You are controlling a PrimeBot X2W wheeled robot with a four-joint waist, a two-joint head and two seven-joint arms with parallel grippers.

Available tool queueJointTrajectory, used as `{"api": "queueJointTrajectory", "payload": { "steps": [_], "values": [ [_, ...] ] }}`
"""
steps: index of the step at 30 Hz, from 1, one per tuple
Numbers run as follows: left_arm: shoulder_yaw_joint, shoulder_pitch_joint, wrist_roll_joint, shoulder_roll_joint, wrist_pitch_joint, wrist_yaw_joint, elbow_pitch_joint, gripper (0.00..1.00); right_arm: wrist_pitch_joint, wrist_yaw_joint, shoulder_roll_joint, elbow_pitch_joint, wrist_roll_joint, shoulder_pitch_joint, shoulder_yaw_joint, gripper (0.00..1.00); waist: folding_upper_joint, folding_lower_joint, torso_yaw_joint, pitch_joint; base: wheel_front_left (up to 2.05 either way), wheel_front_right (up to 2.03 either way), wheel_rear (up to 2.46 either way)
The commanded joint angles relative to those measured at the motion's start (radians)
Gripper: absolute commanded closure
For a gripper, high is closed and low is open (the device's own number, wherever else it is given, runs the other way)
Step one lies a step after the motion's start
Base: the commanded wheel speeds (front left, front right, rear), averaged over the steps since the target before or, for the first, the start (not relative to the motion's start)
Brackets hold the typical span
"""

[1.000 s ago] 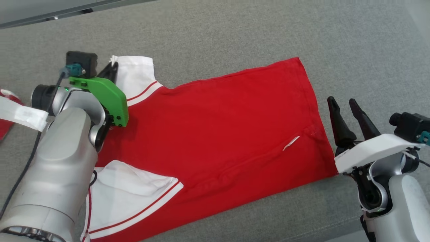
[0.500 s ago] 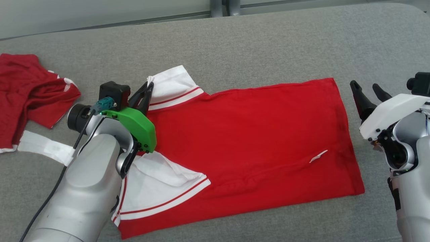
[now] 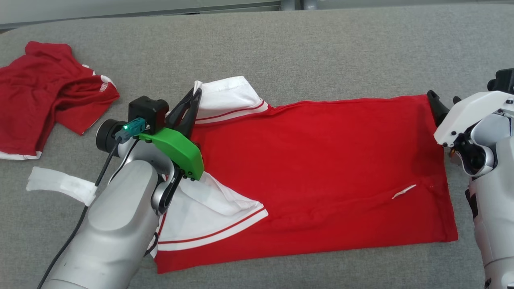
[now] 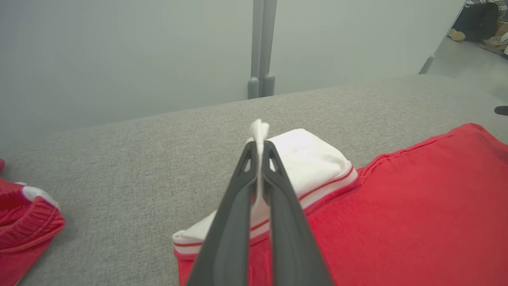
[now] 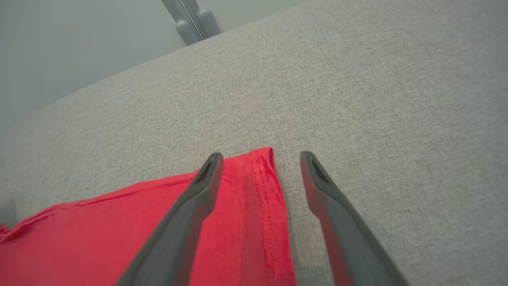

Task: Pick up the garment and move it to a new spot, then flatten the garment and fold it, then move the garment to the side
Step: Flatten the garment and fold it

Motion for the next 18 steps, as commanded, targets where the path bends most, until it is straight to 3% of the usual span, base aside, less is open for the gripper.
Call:
{"api": "queueJointTrajectory", "payload": {
  "steps": [1, 10, 18],
  "values": [
    [0.004, 0.007, -0.005, 0.009, 0.003, 0.007, -0.009, 1.00, -0.010, 0.000, -0.003, 0.015, -0.009, -0.015, -0.001, 0.00, 0.0057, 0.0000, 0.009, 0.011, 0.00, 0.00, 0.00],
    [0.001, 0.024, -0.012, 0.026, 0.021, 0.026, -0.075, 1.00, -0.031, 0.000, -0.027, 0.182, -0.058, -0.114, 0.002, 0.00, 0.0057, 0.0000, 0.023, 0.037, 0.00, 0.00, 0.00],
    [-0.005, 0.034, -0.019, 0.030, 0.033, 0.037, -0.107, 1.00, -0.009, 0.000, -0.059, 0.255, -0.056, -0.160, 0.079, 0.00, 0.0057, 0.0000, 0.032, 0.049, 0.00, 0.00, 0.00]
  ]
}}
